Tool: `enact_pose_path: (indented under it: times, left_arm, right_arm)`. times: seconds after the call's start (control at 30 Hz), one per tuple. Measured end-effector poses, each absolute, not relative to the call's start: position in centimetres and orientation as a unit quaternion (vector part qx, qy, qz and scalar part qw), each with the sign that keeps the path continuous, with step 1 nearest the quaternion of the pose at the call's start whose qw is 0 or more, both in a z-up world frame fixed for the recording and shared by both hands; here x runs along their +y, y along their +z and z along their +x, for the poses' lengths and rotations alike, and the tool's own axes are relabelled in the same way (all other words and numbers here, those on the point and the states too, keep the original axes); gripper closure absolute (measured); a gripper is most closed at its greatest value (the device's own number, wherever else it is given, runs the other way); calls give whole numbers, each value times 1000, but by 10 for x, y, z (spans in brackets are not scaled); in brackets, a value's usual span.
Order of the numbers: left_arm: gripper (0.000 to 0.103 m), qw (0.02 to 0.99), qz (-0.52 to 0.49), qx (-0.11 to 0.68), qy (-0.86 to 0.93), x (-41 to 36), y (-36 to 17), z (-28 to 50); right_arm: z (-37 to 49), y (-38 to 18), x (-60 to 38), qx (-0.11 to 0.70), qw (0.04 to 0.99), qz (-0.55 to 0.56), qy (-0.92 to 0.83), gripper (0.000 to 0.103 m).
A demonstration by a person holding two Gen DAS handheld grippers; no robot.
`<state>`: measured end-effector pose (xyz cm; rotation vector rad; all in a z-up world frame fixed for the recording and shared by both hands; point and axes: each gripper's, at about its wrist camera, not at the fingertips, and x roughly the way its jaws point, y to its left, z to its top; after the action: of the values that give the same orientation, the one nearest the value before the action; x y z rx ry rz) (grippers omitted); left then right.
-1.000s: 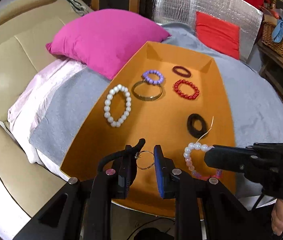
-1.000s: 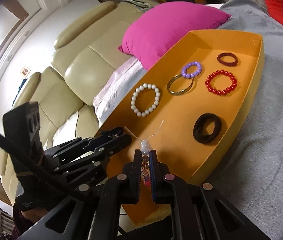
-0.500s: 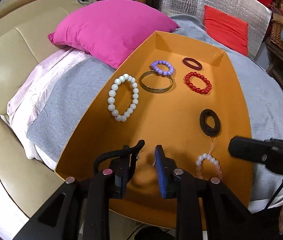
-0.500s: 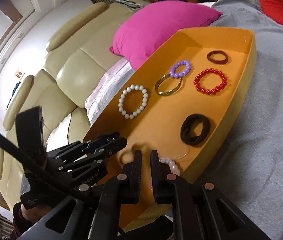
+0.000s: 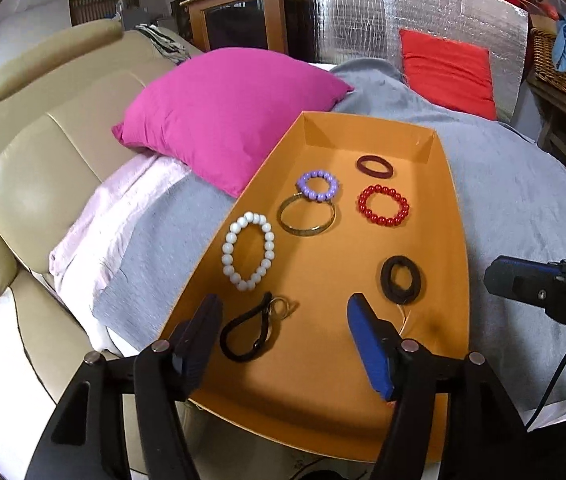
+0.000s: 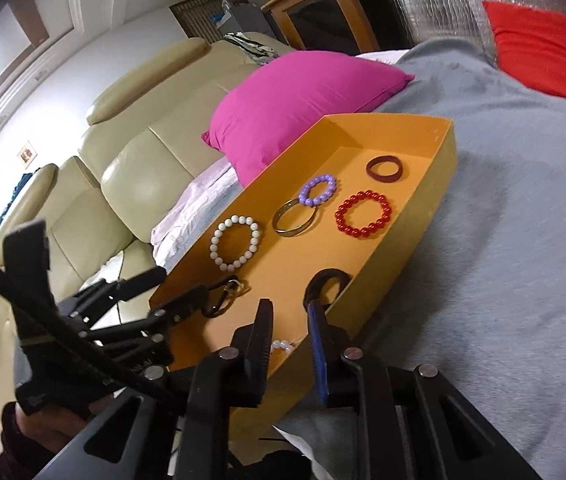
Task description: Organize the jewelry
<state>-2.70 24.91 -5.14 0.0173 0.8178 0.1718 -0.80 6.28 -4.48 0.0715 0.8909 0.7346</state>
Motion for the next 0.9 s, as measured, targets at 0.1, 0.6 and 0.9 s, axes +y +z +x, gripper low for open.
enact_pose_path:
  times: [0.1, 0.6, 0.9]
  left_arm:
    - [37, 914, 16, 394, 89, 246, -48, -29]
    - [26, 925, 54, 350, 138, 226, -4, -47]
    - [15, 927, 54, 310, 205, 217, 43, -76]
  right_arm:
    - [-10, -43, 58, 420, 838, 31, 347, 83]
    - [-23, -25, 44, 396, 857, 9, 329, 54]
    - [-54, 21, 14, 346, 897, -11, 276, 51]
